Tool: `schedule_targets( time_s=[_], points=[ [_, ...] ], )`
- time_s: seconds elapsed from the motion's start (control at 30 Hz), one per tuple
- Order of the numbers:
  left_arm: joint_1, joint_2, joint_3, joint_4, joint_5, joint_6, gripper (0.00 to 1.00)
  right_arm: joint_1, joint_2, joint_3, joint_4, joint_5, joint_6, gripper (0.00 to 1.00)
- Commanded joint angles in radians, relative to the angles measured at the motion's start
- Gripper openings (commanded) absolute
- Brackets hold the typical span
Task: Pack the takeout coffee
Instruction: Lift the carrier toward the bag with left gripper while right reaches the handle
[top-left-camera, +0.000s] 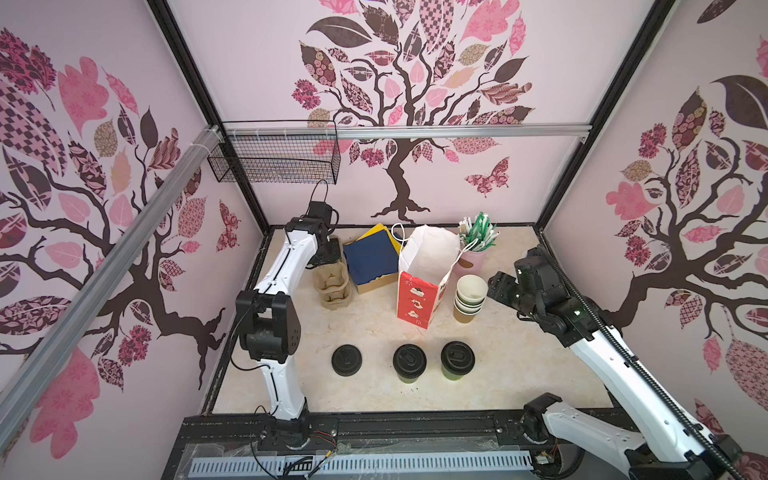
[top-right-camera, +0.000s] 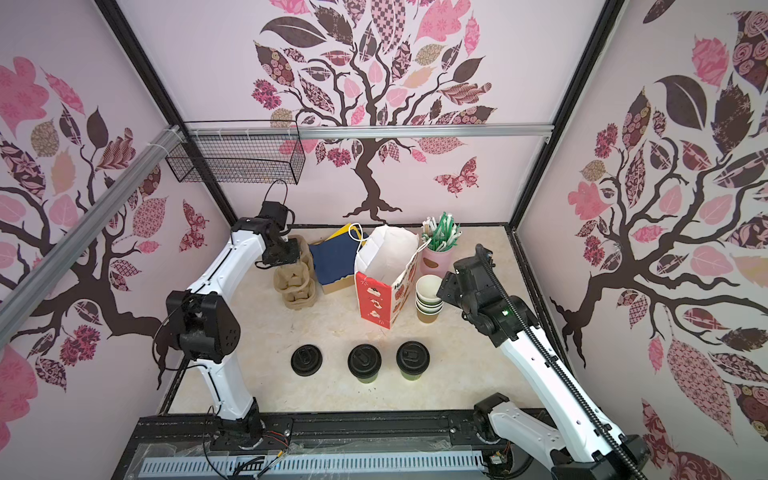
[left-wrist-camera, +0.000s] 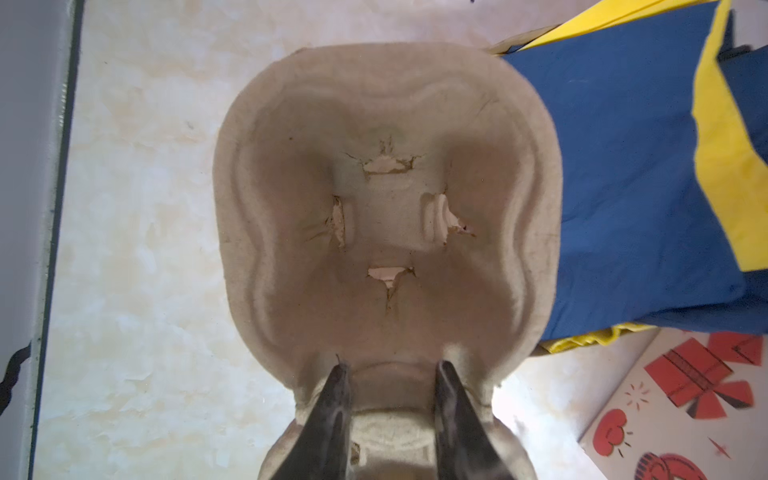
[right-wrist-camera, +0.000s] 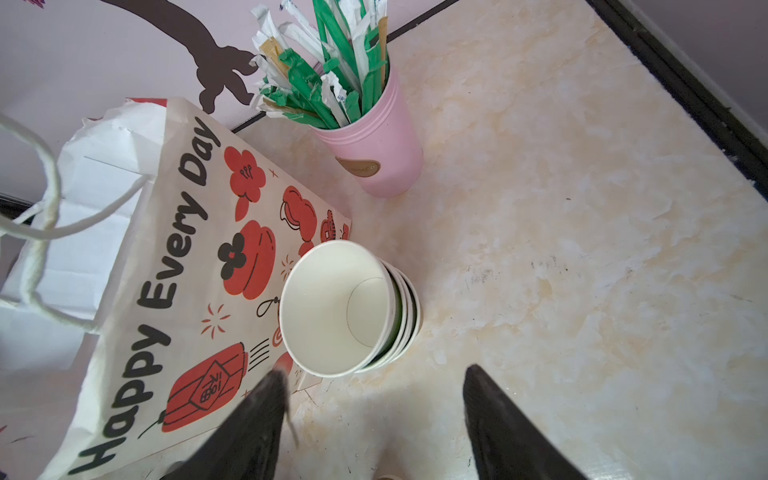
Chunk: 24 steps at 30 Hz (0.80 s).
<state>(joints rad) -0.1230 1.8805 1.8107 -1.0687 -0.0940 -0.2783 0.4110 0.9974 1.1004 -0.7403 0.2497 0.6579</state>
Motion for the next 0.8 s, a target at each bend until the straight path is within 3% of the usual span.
schedule_targets(
  time_s=[0.0,0.37,0.57,0.77],
  points=[
    [-0.001,-0.085,-0.049,-0.024,0.022,0.025,0.23,0.003,0.003,0.045,-0.039,0.001,-0.017,0.71],
    [-0.059,-0.376,-0.133,-0.13,0.089,-0.002,0.22,0.003,0.103,0.175,-0.039,-0.118,-0.018,0.71],
    [-0.199,-0.415,-0.017,-0.22,0.07,-0.015,0.21,0.003,0.166,0.234,-0.03,-0.182,-0.028,0.71],
    [-0.337,-0.367,0.197,-0.308,0.046,0.005,0.21,0.003,0.178,0.248,-0.025,-0.187,-0.034,0.71]
  ],
)
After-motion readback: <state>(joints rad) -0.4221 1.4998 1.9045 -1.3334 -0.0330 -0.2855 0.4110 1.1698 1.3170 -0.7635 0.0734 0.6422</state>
